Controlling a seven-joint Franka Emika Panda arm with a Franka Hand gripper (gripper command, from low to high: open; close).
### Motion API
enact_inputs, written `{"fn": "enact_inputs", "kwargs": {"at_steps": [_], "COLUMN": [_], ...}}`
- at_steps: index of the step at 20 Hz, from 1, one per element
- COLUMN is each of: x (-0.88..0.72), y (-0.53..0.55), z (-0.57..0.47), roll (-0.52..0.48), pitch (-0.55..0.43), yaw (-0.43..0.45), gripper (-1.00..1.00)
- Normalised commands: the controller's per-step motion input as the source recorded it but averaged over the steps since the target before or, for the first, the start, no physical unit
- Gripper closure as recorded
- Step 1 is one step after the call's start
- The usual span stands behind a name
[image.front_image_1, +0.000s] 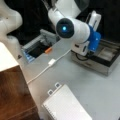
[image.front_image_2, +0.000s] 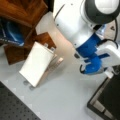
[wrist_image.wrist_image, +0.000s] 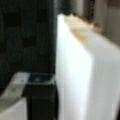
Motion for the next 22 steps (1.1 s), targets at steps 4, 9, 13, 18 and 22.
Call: {"fn": "enact_inputs", "kwargs": {"at_steps": [4,9,13,18,22], "x": [0.59,0.59,0.57,0.55,0.51], "y": [0.16,0.16,0.15,0.17,0.14], "z": [0.42,0.29,0.16,0.05,-0.05], "roll": [0.072,0.146,0.22,0.239,0.248], "pitch": [0.12,0.112,0.111,0.082,0.034], "yaw": [0.176,0.103,0.062,0.066,0.09], "gripper": [1.0,1.0,1.0,1.0,1.0]}}
